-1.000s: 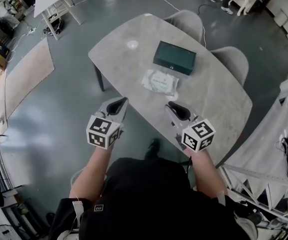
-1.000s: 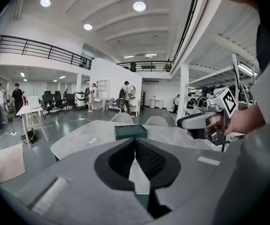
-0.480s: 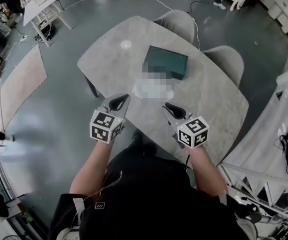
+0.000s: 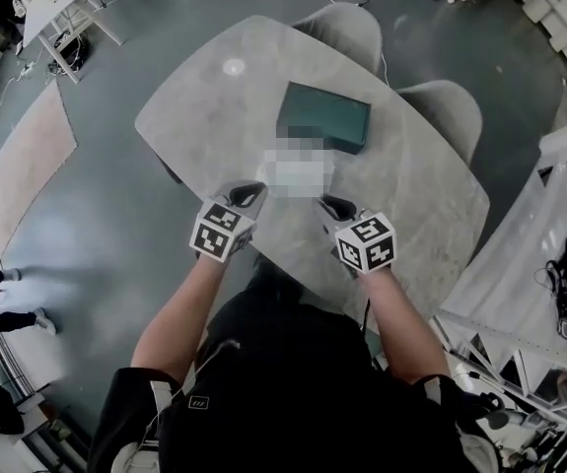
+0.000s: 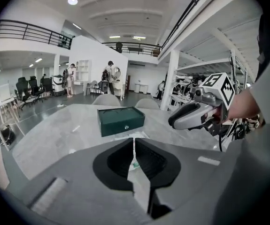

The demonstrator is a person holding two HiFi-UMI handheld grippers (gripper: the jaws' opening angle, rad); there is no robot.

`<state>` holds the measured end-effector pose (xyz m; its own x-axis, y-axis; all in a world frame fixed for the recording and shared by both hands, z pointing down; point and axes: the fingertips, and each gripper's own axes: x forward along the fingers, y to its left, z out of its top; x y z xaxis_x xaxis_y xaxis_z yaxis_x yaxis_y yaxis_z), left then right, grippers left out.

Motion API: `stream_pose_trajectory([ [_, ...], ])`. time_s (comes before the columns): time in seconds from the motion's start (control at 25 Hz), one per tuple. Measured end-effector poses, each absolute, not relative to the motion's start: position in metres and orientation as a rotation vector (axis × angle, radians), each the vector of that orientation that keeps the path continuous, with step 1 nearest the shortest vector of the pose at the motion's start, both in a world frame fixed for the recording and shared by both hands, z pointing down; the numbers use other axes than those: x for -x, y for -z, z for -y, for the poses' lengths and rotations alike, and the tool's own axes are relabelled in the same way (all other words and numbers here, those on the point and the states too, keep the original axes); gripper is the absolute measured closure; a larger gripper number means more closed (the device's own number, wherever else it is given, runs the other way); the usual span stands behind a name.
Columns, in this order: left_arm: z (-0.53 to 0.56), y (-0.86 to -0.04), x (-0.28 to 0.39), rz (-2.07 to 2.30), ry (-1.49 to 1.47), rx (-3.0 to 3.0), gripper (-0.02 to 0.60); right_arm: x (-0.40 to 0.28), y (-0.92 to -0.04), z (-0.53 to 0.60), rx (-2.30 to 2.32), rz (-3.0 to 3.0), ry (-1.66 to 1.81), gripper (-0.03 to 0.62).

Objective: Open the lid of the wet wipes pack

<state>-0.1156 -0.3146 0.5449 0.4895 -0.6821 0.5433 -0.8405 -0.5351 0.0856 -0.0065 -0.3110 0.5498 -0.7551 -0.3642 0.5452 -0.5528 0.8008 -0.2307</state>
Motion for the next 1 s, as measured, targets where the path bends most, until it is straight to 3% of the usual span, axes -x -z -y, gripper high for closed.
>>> stream_pose_trajectory([
  [0.28,0.341,-0.591,0.102,1.122,-0.829,-2.431,0.563,0.016,-0.606,0.336,-0.674,2.392,-0.574,0.533],
  [0.4,0.350,-0.609,0.099,1.059,-0.917,-2.449,0.507,0.019,-0.625,0.348,-0.676,2.350,-0.578,0.534],
  [0.64,0.359,-0.640,0.088,0.937,-1.109,-2.486,0.457,0.021,-0.652,0.360,-0.679,2.289,-0.588,0.534],
  [1.0,0.366,-0.662,0.069,0.808,-1.303,-2.558,0.433,0.019,-0.679,0.357,-0.636,2.186,-0.563,0.534],
])
